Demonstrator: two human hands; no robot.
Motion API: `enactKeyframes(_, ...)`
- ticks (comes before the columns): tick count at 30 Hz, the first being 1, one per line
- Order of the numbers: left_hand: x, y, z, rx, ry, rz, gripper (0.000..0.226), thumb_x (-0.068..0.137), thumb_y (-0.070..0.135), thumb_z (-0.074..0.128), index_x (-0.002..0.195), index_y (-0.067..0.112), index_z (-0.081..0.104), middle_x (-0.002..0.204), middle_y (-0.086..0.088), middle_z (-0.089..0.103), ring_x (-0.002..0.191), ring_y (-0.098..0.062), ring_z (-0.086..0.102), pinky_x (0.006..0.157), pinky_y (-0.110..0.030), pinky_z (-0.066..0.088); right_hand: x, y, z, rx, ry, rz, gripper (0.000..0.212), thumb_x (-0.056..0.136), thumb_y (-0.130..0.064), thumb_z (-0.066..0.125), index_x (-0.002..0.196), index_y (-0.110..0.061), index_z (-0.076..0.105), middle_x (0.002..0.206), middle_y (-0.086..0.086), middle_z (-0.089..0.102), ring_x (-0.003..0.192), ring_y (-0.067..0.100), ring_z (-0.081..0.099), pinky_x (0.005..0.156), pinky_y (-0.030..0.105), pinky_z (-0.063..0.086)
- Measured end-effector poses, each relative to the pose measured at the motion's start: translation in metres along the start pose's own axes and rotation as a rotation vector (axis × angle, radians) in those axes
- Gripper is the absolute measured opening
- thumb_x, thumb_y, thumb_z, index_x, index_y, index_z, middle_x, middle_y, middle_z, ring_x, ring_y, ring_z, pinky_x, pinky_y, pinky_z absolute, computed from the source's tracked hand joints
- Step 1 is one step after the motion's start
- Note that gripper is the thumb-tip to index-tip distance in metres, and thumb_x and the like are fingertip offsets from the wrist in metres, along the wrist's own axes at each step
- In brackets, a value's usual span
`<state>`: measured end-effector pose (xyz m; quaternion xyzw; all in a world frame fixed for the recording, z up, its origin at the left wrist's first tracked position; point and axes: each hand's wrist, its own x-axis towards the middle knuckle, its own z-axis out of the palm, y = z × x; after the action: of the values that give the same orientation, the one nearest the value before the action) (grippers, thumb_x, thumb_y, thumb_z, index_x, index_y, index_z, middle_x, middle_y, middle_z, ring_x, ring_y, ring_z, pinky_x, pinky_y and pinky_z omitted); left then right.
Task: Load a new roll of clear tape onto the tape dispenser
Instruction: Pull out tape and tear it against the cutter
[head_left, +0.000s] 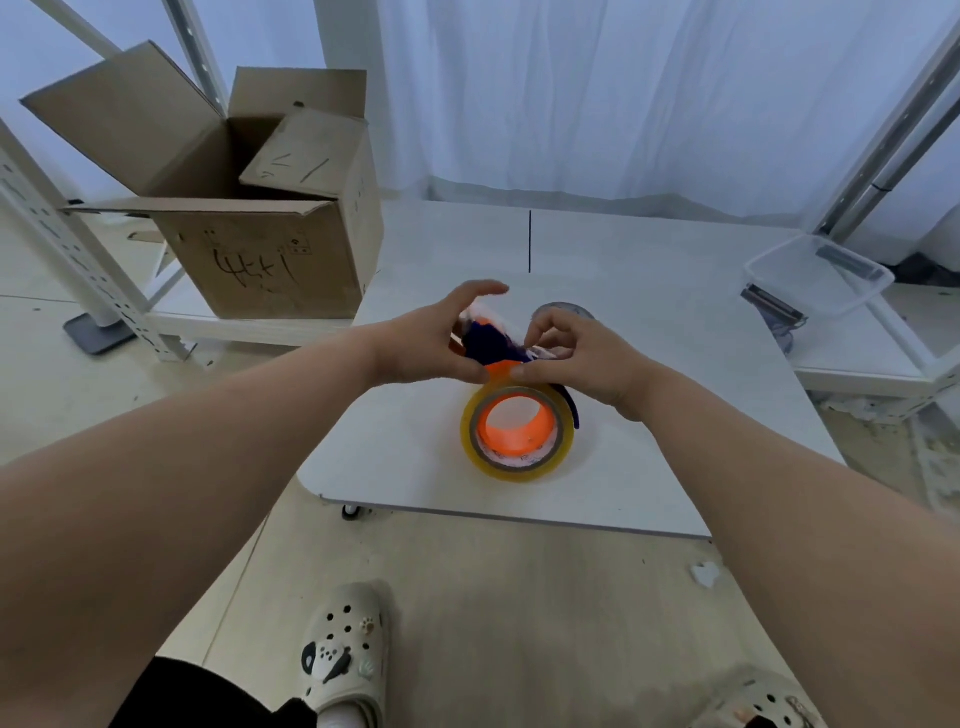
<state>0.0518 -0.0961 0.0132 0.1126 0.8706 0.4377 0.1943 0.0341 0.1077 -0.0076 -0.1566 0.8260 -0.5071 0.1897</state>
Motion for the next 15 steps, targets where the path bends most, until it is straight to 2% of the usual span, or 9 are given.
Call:
enactKeyframes(2,0.002,0.003,0.002,-0.058,0.048,-0.022,0.092,0.078,0.013,0.075,0.141,0.042,0.015,0.117,-0.008,0.054,0.099,-0.017,0.061,0.076,-0.017,0.05,-0.003,0.003,-0.003,0.03,0.038,0.016,0.028,0.076,-0.025,0.077,0.09,-0.02,0.054,0.103,0.004,0.068,0.088,0.019,0.067,0.07,0.022,0.054)
enactKeyframes(5,0.002,0.003,0.011,-0.127,0.102,-0.087,0.095,0.076,0.025,0.076,0.145,0.034,0.012,0.127,-0.011,0.052,0.109,-0.022,0.058,0.088,-0.029,0.046,-0.012,0.009,-0.006,0.153,0.1,0.059,0.027,0.08,-0.024,0.074,0.095,-0.014,0.054,0.089,0.003,0.073,0.074,0.014,0.069,0.064,0.022,0.056)
enactKeyframes(7,0.002,0.0,0.021,-0.115,0.045,-0.179,0.097,0.074,0.035,0.076,0.147,0.03,0.012,0.137,-0.011,0.046,0.118,-0.024,0.052,0.098,-0.036,0.044,-0.019,0.017,-0.006,0.243,0.167,0.095,0.026,0.081,-0.024,0.073,0.094,-0.013,0.054,0.087,0.005,0.073,0.073,0.015,0.068,0.069,0.028,0.058)
enactKeyframes(9,0.002,-0.004,0.032,-0.096,-0.088,-0.3,0.093,0.075,0.04,0.074,0.147,0.026,0.017,0.142,-0.009,0.041,0.124,-0.026,0.047,0.102,-0.04,0.043,-0.024,0.025,-0.004,0.321,0.242,0.127,0.026,0.081,-0.025,0.073,0.093,-0.013,0.053,0.089,0.01,0.072,0.075,0.019,0.068,0.073,0.035,0.059)
enactKeyframes(11,0.003,-0.005,0.043,-0.078,-0.18,-0.381,0.082,0.078,0.042,0.07,0.144,0.02,0.027,0.139,-0.008,0.045,0.121,-0.025,0.049,0.1,-0.04,0.045,-0.028,0.031,-0.003,0.368,0.304,0.146,0.026,0.081,-0.027,0.072,0.093,-0.014,0.053,0.088,0.011,0.071,0.076,0.021,0.067,0.073,0.037,0.059)
enactKeyframes(15,0.008,-0.011,0.055,-0.194,-0.064,-0.391,0.058,0.084,0.036,0.066,0.131,0.012,0.043,0.115,-0.008,0.061,0.102,-0.023,0.061,0.085,-0.035,0.053,-0.035,0.039,0.001,0.467,0.353,0.171,0.023,0.083,-0.027,0.071,0.091,-0.015,0.053,0.082,0.005,0.069,0.072,0.019,0.065,0.073,0.038,0.058)
